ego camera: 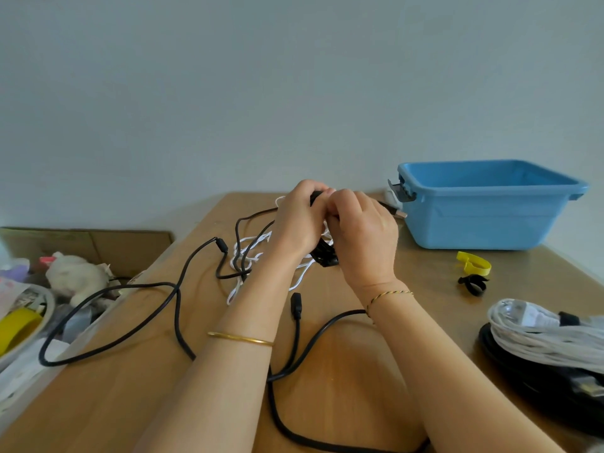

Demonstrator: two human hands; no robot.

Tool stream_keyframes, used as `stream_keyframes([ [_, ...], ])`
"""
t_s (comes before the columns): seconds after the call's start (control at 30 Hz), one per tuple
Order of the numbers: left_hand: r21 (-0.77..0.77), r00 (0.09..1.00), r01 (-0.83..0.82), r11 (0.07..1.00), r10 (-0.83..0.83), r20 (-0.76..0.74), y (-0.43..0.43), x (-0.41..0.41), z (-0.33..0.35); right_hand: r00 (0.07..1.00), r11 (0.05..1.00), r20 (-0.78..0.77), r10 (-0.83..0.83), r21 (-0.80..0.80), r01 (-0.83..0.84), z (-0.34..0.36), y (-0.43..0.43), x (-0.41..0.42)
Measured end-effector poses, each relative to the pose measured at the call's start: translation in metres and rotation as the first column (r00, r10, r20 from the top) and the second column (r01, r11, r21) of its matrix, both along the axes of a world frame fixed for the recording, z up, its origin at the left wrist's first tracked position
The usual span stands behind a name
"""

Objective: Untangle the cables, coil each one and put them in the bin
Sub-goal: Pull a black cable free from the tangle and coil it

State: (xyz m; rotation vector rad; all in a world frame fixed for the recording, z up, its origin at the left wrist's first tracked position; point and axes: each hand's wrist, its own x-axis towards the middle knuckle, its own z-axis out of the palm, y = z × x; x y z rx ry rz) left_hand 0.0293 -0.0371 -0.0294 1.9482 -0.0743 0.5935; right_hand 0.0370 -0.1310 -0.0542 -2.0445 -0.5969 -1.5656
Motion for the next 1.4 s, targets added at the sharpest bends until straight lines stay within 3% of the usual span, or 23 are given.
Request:
stream_keyframes([
  [0.17, -0.025, 0.998, -0.032, 0.999, 0.033, 0.059, 0.01, -0.003, 0.005, 0.941, 0.97, -0.249, 0.231, -0.02, -0.243, 0.013, 0.001, -0.008],
  [0.33, 0.008, 0.994, -0.04, 0.999, 0.039, 0.107, 0.008, -0.005, 0.008, 0.843, 0.988, -0.537, 0.027, -0.115, -0.105, 0.044, -0.01, -0.015],
  [0.47, 0.011, 0.993, -0.013, 1.0, 0.011, 0.118, 0.007, -0.006, 0.006, 0.783, 0.984, -0.621, -0.029, -0.155, -0.087, 0.052, -0.023, -0.013],
  [0.67, -0.026, 0.994, 0.04, 0.999, -0.037, 0.103, 0.005, -0.007, 0.007, 0.863, 0.973, -0.492, 0.116, -0.117, -0.197, 0.048, -0.031, -0.005],
  [0.93, -0.167, 0.996, 0.052, 0.985, -0.039, 0.079, 0.003, -0.01, 0.008, 0.874, 0.956, -0.4, 0.277, 0.023, -0.293, 0.036, -0.026, -0.004],
  [1.17, -0.208, 0.995, 0.096, 0.973, -0.087, 0.052, -0.003, -0.015, 0.011, 0.775, 0.896, -0.457, 0.436, 0.298, -0.328, 0.027, -0.028, 0.0],
  [1.27, -0.2, 0.993, 0.11, 0.973, -0.101, 0.056, -0.002, -0.014, 0.012, 0.8, 0.913, -0.443, 0.404, 0.244, -0.326, 0.029, -0.029, -0.001],
  [1.4, -0.248, 0.99, 0.139, 0.959, -0.133, 0.039, 0.0, -0.014, 0.013, 0.906, 0.965, -0.332, 0.263, 0.094, -0.245, 0.027, -0.027, 0.0],
])
